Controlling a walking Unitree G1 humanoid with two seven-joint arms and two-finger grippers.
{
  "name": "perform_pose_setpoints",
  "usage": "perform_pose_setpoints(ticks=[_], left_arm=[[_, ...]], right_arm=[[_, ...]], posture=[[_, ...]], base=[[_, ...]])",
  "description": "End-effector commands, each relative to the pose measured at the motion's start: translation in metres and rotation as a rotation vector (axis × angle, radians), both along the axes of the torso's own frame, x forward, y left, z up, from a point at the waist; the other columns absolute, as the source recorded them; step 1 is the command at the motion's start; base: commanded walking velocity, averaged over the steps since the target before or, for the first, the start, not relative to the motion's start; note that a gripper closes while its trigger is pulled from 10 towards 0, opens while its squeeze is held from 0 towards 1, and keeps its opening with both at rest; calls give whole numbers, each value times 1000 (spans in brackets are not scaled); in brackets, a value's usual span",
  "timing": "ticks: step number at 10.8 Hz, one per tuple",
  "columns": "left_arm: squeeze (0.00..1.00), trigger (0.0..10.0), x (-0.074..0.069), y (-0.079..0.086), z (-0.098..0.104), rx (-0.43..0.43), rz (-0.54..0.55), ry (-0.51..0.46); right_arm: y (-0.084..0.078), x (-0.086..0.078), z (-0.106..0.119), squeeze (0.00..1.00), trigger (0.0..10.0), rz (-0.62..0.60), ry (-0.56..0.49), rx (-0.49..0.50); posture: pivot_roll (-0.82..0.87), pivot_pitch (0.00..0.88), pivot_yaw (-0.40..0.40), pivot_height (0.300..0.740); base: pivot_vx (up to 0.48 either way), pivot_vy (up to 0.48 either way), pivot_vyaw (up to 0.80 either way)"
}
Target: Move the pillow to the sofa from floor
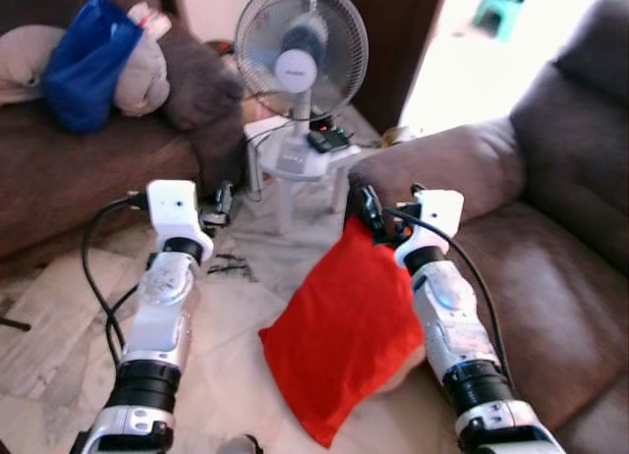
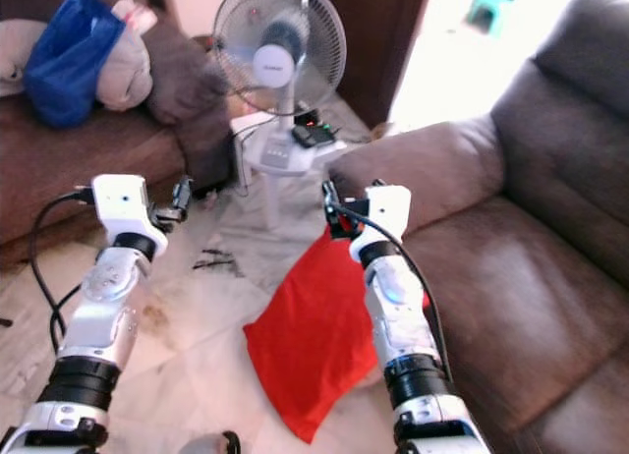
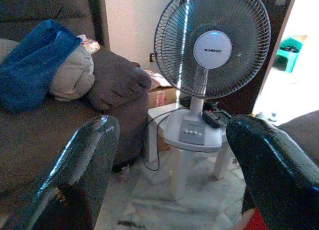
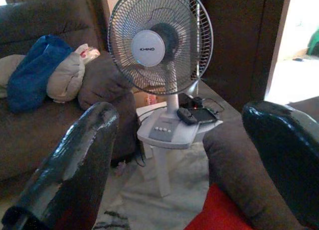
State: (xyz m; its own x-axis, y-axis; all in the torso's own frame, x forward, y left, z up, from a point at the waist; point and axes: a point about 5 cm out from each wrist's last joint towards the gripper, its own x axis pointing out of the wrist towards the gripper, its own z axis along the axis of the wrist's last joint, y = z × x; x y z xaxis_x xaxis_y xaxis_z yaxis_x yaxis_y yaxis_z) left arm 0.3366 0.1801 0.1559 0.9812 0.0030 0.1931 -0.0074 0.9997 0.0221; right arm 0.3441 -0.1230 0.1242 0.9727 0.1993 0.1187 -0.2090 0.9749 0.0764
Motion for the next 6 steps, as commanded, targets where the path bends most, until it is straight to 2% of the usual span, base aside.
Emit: perform_pose_setpoints(ticks=[1,3,6], left_arm=[[0,10000,1,-6,-4,9,-20,24],[0,10000,2,-7,-4,12,-27,27],[0,10000,1,-7,-4,13,-34,28]], right_arm=[[-8,0,-3,0,10000,-29,20,1],[-9,2,-5,0,10000,-42,41,18],[-8,1,-4,0,10000,-36,26,6]], posture=[[100,72,-78,740],[102,71,-78,740],[101,71,-76,740]], base=[[304,0,0],[308,0,-616],[287,0,0]])
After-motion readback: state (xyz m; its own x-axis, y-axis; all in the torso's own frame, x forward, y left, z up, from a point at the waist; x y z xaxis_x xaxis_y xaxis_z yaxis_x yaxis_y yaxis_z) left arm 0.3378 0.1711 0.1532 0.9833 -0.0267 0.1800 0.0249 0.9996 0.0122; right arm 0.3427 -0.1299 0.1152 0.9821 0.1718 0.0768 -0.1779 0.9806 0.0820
